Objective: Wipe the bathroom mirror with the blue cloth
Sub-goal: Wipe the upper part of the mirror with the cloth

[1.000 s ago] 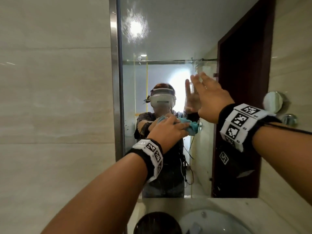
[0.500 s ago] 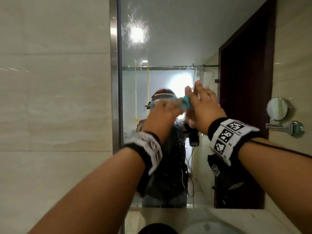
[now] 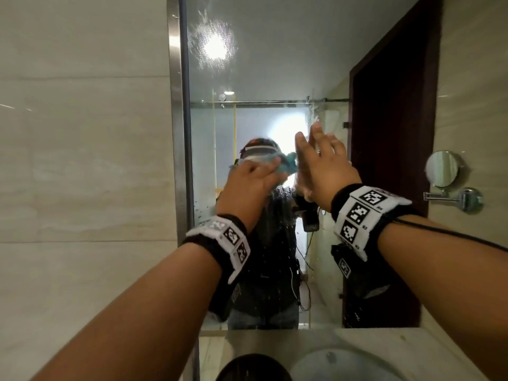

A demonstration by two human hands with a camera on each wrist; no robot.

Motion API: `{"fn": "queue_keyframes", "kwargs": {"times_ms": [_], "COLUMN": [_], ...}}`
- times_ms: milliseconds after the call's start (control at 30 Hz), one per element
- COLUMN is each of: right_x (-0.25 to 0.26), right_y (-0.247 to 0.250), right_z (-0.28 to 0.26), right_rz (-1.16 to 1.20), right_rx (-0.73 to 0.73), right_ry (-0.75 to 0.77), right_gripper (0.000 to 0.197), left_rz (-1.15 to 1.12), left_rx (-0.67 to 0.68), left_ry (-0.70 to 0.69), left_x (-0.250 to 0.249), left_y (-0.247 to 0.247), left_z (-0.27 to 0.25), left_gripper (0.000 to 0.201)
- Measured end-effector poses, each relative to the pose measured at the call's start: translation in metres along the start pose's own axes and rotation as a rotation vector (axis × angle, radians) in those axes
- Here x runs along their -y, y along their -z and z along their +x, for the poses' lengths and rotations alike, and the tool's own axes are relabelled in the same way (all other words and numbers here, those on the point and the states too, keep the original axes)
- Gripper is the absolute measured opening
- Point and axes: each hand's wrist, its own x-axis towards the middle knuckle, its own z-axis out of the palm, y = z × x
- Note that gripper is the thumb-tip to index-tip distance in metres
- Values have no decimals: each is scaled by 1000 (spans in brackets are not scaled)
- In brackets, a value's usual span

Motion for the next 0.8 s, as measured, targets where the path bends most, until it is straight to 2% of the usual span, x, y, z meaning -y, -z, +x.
{"fn": "queue_keyframes", "kwargs": {"times_ms": [100,167,200,233,300,333,367,433,567,633,667,700,733,800], "right_x": [1,1,1,1,0,0,0,-1,-1,0,0,1,1,0], "right_y": [-1,1,1,1,0,0,0,1,1,1,1,1,2,2], "right_z": [-1,-1,-2,-2,-2,-2,-2,-2,-4,-3,-3,-3,-3,-3], "right_rz": [-6,2,13,26,32,27,20,9,-19,-28,-26,-17,-5,16], "right_rx": [-10,-14,-5,5,7,4,4,10,18,11,10,15,22,26], "right_ry": [1,-2,-5,-5,-5,-6,-5,2,2,2,-1,-4,-4,0], "right_gripper": [96,92,92,94,98,98,98,100,98,97,98,98,99,98], "left_rz": [0,15,33,23,2,-4,0,-43,-64,11,59,98,107,78], "left_rx": [107,159,141,97,-1,-29,-52,-41,201,286,285,210,151,67], "left_ry": [-183,-295,-293,-212,74,172,191,58,-222,-392,-433,-425,-329,18], "left_x": [-14,-8,-3,1,16,19,17,2,-29,-20,-14,-8,1,23], "left_y": [-16,-3,8,19,32,33,29,10,-24,-11,0,12,21,33], "left_z": [-43,-30,-15,3,37,44,43,18,-51,-39,-24,-9,7,29], "left_gripper": [50,47,42,37,36,34,35,37,37,35,37,39,39,37]}}
